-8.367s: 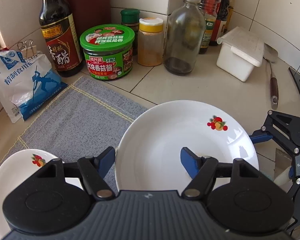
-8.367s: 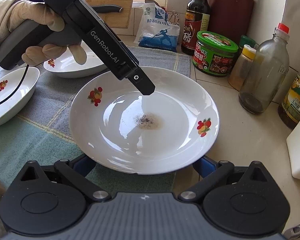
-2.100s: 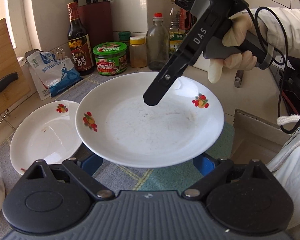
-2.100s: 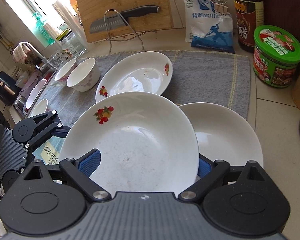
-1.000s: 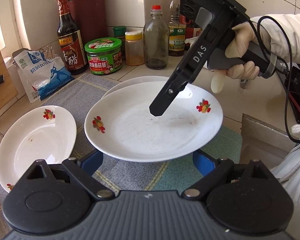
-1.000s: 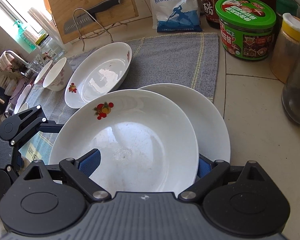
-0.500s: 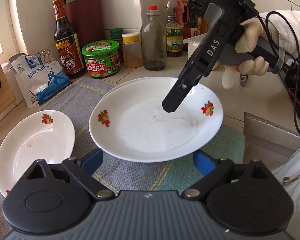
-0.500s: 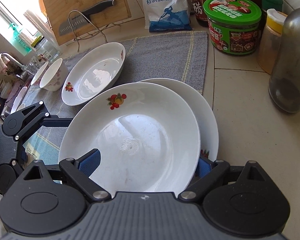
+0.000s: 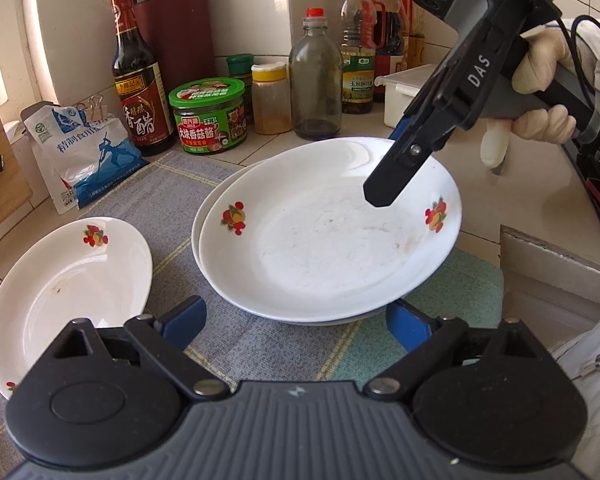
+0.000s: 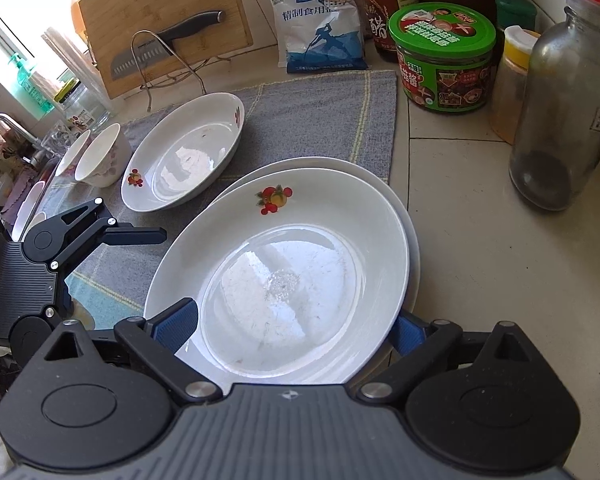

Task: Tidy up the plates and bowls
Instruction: 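Lower the held plate onto the other plate and open the right tool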

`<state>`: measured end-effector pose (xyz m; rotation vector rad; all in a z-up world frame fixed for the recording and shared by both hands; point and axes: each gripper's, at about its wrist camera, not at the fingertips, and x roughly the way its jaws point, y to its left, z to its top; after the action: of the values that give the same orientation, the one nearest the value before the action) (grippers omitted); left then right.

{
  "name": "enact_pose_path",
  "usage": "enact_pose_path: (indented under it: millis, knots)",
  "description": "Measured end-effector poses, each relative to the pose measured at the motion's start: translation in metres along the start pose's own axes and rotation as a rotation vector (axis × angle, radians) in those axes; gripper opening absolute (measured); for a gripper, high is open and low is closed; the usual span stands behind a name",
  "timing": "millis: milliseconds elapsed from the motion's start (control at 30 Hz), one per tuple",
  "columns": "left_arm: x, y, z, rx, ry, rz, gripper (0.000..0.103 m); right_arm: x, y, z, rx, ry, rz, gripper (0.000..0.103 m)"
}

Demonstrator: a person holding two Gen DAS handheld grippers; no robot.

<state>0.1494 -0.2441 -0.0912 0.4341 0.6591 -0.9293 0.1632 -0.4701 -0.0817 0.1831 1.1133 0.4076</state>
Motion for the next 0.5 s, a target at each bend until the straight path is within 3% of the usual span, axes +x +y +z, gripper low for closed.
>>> enact_pose_path:
  millis: [500]
  knots:
    - [0.0,0.001,-0.004,-0.028,-0.015,-0.016,0.096,0.0,0.018,-0.011,-0.011,0.047,-0.152,0.103]
